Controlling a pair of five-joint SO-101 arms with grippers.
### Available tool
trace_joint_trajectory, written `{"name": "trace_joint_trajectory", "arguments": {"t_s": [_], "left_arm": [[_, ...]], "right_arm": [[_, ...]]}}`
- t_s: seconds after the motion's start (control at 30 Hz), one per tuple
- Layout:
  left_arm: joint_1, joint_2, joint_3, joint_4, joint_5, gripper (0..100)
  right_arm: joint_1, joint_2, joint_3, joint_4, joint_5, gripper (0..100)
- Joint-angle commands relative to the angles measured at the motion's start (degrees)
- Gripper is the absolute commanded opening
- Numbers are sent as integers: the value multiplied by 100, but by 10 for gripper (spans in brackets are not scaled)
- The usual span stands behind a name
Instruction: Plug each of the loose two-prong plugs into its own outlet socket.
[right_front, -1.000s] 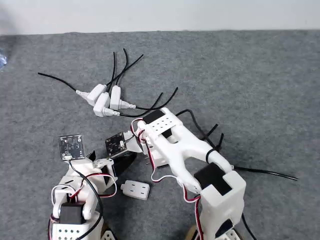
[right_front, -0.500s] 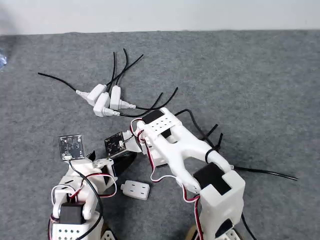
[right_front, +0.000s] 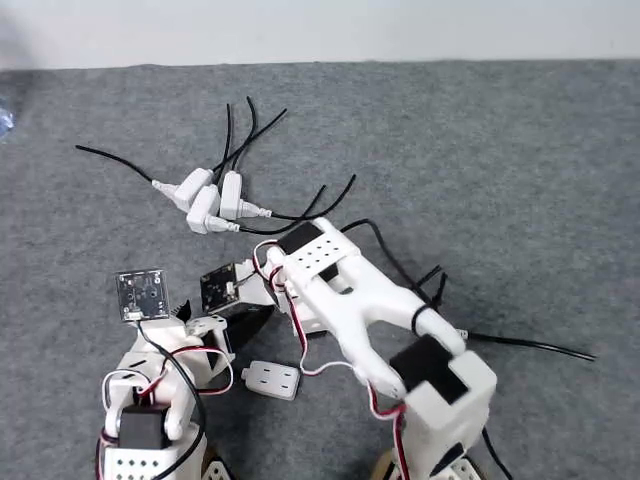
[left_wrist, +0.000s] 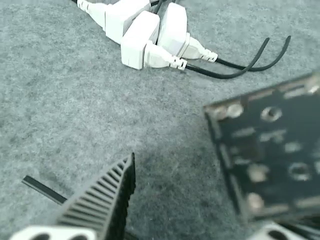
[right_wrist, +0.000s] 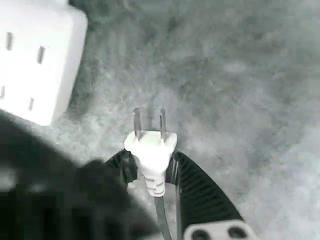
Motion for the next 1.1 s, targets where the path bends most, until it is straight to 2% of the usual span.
{"name": "trace_joint_trajectory", "arguments": {"t_s": [0.0, 0.43, 0.73, 1.07], "left_arm": [[-9, -44, -66, 9, -26, 458], [9, -44, -66, -26, -35, 458], [9, -44, -66, -26, -35, 458], [9, -44, -66, -9, -35, 458]], "right_arm": [[-48, -673, -158, 286, -273, 9], [-611, -1437, -325, 629, -1248, 9], [-558, -1578, -932, 734, -1732, 9], [-673, -2360, -1204, 1464, -1793, 9]]}}
